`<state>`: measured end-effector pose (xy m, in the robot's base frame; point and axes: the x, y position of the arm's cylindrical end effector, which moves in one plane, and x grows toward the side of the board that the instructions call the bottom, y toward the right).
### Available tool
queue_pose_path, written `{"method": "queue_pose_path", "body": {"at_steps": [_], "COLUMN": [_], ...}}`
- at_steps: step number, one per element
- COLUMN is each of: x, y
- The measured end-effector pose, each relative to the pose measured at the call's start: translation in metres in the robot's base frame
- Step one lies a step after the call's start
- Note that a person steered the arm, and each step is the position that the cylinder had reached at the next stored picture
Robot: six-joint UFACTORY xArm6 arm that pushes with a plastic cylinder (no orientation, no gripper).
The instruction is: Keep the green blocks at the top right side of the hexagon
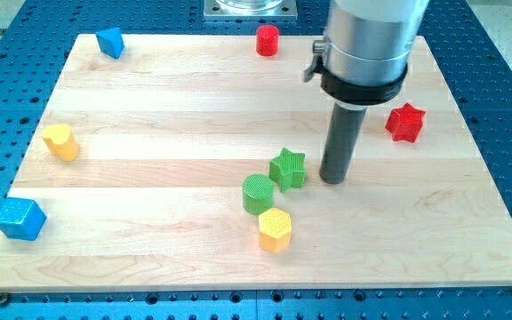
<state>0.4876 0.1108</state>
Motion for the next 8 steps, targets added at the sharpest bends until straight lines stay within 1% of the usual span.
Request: {"method": "queue_pose_path", "body": {"at_steps": [1, 2, 4, 5, 6, 7, 8], "x": [0.032, 0.075, 0.046, 0.056, 0.03, 0.015, 0.015], "y": [0.038, -0.018, -0.146, -0.189, -0.207, -0.165, -0.098]}}
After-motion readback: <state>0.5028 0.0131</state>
